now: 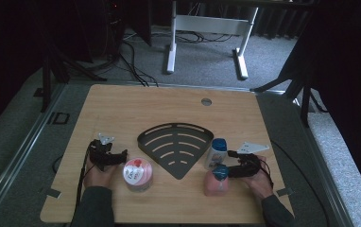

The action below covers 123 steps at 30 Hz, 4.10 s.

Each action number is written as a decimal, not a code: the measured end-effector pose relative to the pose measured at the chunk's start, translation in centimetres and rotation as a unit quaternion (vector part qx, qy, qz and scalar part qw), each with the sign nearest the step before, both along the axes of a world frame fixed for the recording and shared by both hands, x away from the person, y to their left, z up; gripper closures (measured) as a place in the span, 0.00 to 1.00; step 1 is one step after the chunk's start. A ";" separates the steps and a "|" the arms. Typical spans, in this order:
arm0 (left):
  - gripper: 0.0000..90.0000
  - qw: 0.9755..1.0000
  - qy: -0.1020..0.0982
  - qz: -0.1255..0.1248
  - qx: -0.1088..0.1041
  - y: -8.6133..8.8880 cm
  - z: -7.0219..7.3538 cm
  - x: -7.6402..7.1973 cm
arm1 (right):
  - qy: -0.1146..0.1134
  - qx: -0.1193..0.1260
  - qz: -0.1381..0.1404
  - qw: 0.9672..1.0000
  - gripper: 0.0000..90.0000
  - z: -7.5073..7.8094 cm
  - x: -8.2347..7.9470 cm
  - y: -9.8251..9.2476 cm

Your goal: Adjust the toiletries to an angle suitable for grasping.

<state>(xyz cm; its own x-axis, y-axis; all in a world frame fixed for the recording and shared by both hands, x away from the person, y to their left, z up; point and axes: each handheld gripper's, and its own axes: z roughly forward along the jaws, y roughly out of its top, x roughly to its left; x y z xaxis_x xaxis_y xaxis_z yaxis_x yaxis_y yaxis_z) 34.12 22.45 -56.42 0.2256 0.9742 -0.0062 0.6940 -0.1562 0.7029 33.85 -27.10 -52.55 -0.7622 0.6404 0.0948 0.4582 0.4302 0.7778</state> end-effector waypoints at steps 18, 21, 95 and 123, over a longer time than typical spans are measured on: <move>0.12 1.000 0.000 0.000 0.000 0.0 0.0 0.0 | 0.008 -0.008 0.005 1.000 0.36 -0.8 0.9 0.2; 0.12 1.000 0.000 0.000 0.000 0.0 0.0 0.0 | 0.007 -0.008 0.008 1.000 0.40 -0.8 0.8 0.3; 0.12 1.000 0.000 0.000 0.000 0.0 0.0 0.0 | -0.071 0.021 0.130 0.989 0.55 7.9 2.3 2.5; 0.12 1.000 0.000 0.000 -0.001 0.0 0.0 0.0 | -0.075 0.033 0.119 0.989 0.57 7.7 2.4 2.1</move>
